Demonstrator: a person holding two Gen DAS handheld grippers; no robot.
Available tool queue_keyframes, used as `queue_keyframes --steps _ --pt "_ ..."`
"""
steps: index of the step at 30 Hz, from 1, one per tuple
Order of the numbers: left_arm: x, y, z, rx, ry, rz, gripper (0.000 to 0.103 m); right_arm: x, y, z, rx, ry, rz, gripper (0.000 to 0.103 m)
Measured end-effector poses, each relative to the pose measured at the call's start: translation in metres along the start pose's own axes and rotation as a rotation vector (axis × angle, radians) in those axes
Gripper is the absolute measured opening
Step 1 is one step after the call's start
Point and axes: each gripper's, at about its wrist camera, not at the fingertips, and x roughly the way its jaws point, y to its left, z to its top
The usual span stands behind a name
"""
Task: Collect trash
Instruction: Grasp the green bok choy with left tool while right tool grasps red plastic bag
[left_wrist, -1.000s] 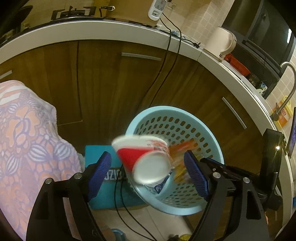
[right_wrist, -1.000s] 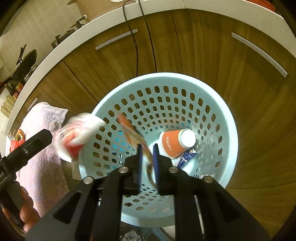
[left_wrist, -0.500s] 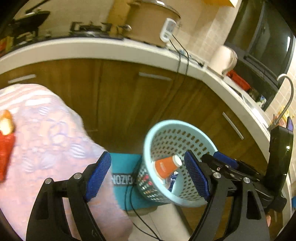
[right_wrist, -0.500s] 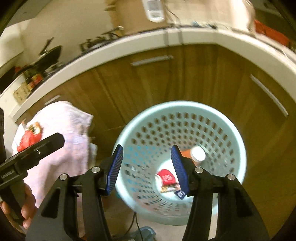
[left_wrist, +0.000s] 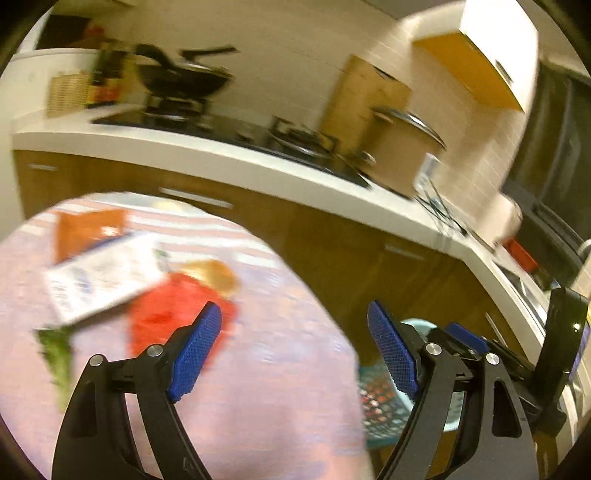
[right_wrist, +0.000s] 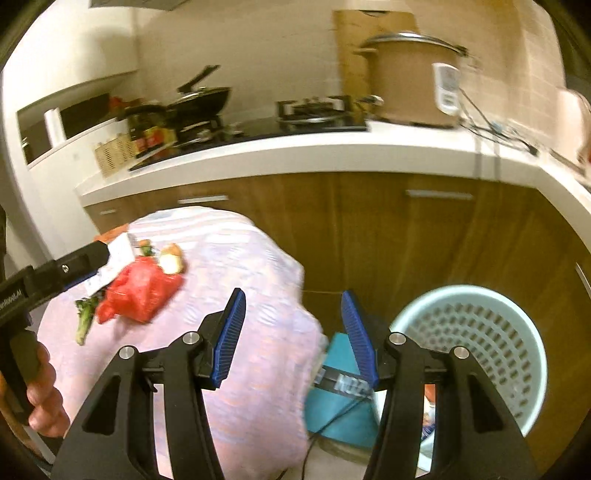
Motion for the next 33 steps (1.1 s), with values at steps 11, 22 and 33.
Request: queue_keyframes --steps 11,22,33 --pt "-0.042 0.111 -0.002 -0.146 -0.023 0.214 0.080 0.028 0.090 0.012 -0.072 0.004 0.139 0.051" --pt "-0.033 0.174 -0.046 -0.217 0.104 0.326 0.079 0.071 0.158 -0.004 -0.134 0.043 0.187 0.059" --pt "-0.008 0.170 -0.051 -0.165 0.157 0.355 0.067 0.085 0.169 -0.010 -0.155 0.068 0.170 0.060"
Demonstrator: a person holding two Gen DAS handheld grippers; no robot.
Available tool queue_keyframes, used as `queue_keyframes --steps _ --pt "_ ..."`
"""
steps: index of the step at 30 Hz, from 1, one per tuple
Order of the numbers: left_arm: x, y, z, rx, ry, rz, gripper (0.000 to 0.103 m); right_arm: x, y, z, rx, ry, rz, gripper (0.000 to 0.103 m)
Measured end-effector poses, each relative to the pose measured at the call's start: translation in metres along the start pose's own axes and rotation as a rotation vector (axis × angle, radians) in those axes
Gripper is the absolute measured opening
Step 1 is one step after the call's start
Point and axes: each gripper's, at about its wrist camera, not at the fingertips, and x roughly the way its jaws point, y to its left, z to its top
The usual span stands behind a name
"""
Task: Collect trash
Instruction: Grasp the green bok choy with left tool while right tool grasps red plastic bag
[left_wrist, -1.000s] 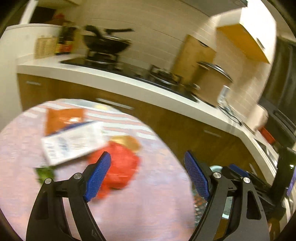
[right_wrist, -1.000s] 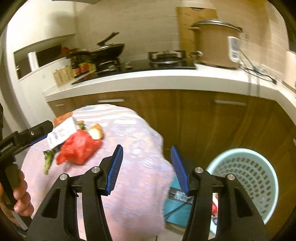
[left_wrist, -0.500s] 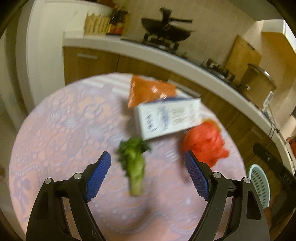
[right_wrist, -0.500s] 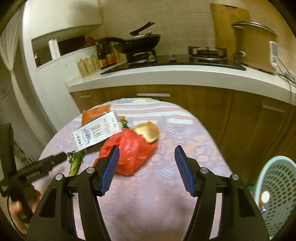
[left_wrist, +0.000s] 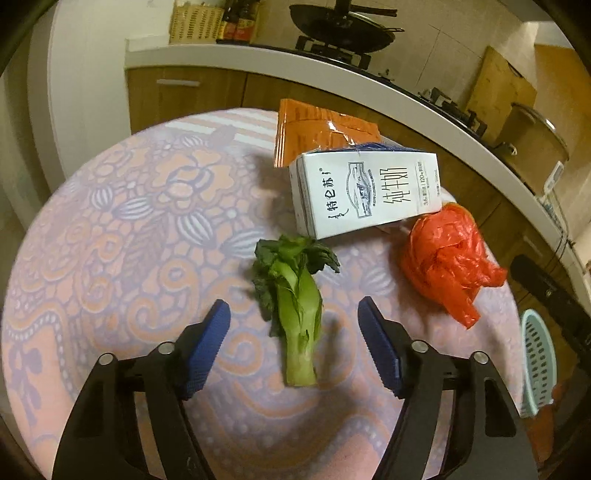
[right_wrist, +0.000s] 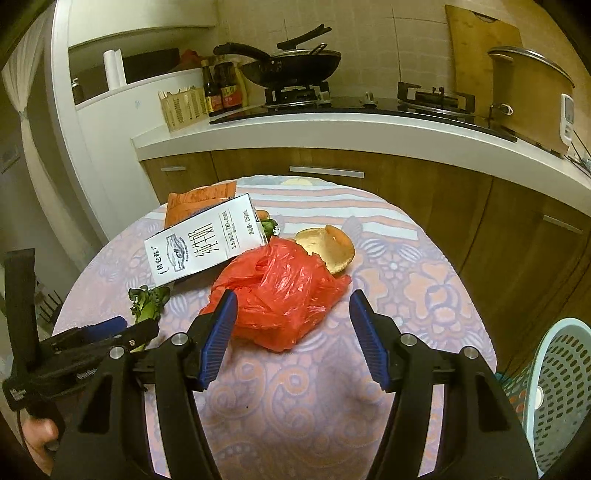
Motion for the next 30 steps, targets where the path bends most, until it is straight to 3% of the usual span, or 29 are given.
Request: queue_keyframes --steps 3,7,12,18,23,24,30 --pt "0.001 -0.003 -0.002 0.023 0.000 0.028 0.058 0.004 0.002 0.000 0.004 0.007 0.001 0.063" --pt "0.003 -0.007 -0.004 0.044 -0.003 0.030 0.020 0.009 0.009 0.001 0.003 0.015 0.013 0.069" --pt "0.000 0.001 -0.004 0.004 -0.025 0.005 0.018 0.021 0.020 0.006 -0.001 0.026 -0.006 0.078" --pt "-0.012 -0.004 -0.010 0.029 -0.078 0.005 0.018 0.047 0.018 0.012 0.027 0.073 -0.040 0.079" --pt "-0.015 -0.006 -0.011 0.034 -0.097 0.004 0.018 0.066 0.012 0.006 0.064 0.132 -0.017 0.079" --pt "-0.016 -0.006 -0.011 0.033 -0.097 0.004 0.018 0.067 0.011 0.006 0.070 0.139 -0.003 0.078" --pt "-0.019 -0.005 -0.012 0.021 -0.110 0.002 0.018 0.058 0.014 0.001 0.034 0.150 0.069 0.038"
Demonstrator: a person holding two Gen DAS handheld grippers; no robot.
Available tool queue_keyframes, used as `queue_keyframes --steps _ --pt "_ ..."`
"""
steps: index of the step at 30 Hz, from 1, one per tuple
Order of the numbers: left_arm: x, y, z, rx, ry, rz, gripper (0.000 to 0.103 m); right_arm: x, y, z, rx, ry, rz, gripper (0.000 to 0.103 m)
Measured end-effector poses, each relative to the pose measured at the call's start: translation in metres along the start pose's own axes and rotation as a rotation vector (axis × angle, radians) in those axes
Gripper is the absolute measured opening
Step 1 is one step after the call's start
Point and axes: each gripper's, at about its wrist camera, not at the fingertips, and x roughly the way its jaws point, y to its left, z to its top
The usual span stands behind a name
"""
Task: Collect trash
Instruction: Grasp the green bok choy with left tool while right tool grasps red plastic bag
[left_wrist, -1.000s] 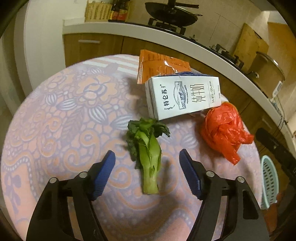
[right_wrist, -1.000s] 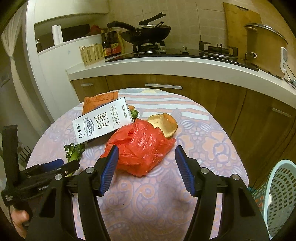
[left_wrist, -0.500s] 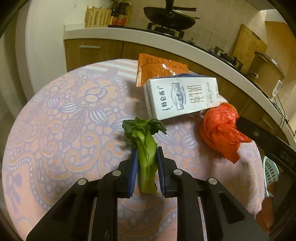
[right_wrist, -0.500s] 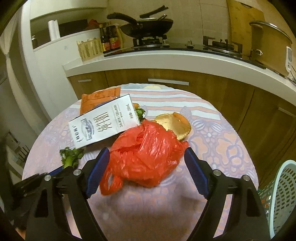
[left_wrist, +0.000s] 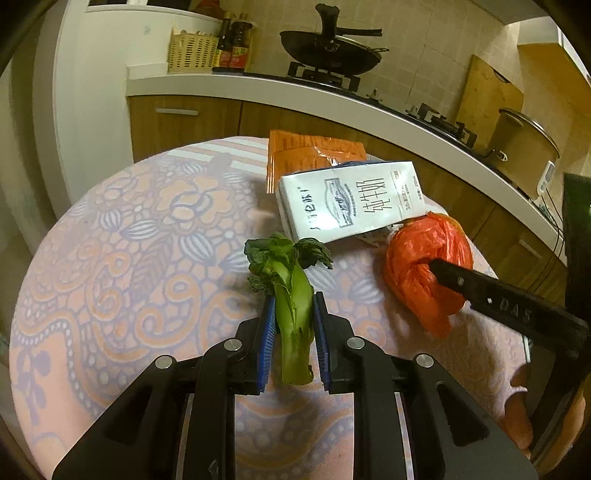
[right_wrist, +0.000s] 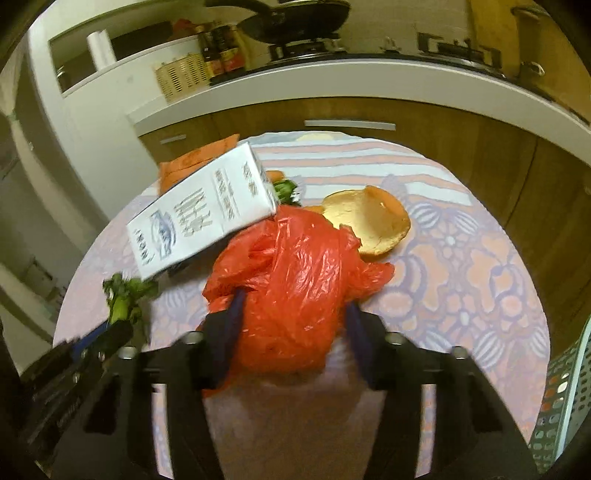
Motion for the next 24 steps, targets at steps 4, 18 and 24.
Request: queue_keyframes --steps 4,18,24 --pt "-0.004 -0.001 0.000 -0.007 -0.011 -0.008 0.018 -0.021 0.006 -0.012 -0.041 -0.029 0.021 0.025" --pt "-0.040 -0.037 -0.006 0.022 -0.069 -0.146 0.018 -0.094 -0.013 -0.032 -0.030 -0.141 -0.014 0.022" --pt "-0.059 -0.068 -0.010 0.060 -0.087 -0.227 0.018 -0.127 -0.039 -0.041 0.002 -0.185 -0.054 0.022"
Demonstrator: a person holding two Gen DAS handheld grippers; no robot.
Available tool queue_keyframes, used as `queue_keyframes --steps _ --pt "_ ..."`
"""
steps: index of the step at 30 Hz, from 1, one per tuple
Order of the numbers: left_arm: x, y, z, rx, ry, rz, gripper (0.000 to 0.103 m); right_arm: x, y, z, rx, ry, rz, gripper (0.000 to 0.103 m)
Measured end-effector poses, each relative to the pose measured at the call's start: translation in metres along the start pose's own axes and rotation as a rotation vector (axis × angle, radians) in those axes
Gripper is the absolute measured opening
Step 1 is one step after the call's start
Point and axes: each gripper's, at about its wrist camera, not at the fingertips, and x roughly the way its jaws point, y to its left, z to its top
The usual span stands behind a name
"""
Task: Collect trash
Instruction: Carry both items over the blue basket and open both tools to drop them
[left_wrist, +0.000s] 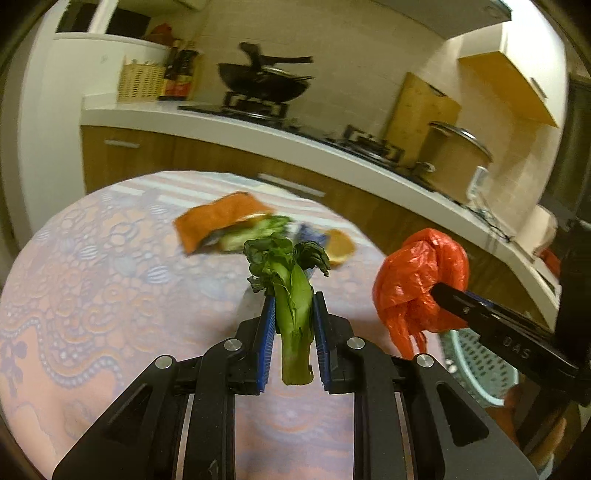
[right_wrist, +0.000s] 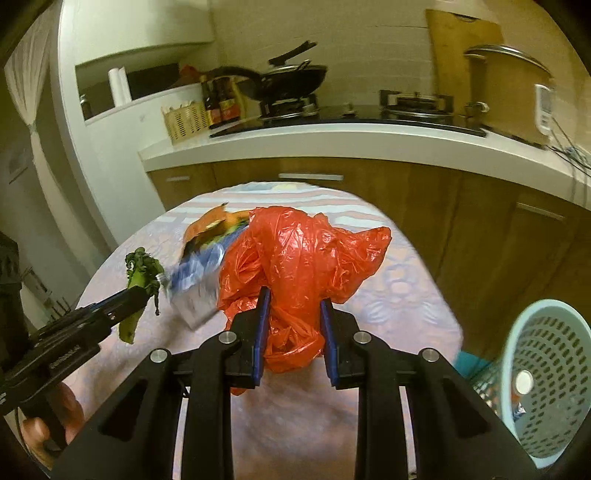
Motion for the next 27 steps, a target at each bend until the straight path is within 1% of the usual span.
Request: queue_keyframes --steps 8,13,16,21,24,27 --pt "0.005 -0.049 -0.012 0.074 0.033 -0.081 0.018 -0.036 -0.056 -0.006 0.085 -0.055 -0.087 0.022" --pt "0.016 -0.084 -0.015 0.128 0.045 -0.152 0.018 -0.062 -0.092 -0.011 0.135 -0.095 -0.148 0.022" --pt "0.027 -0.111 -0.015 0.168 0.060 -0.195 0.018 -0.078 -0.119 -0.015 0.173 -0.101 -0.215 0.022" --pt "0.047 -0.162 -0.015 0.255 0.082 -0.267 0.018 -0.097 -0.160 -0.024 0.228 -0.107 -0.296 0.022" --pt "0.059 -0.194 -0.018 0.307 0.093 -0.304 0.019 -0.110 -0.189 -0.034 0.275 -0.105 -0.350 0.022" --pt "0.074 -0.222 -0.021 0.335 0.114 -0.345 0.019 -0.119 -0.215 -0.044 0.321 -0.102 -0.392 0.022"
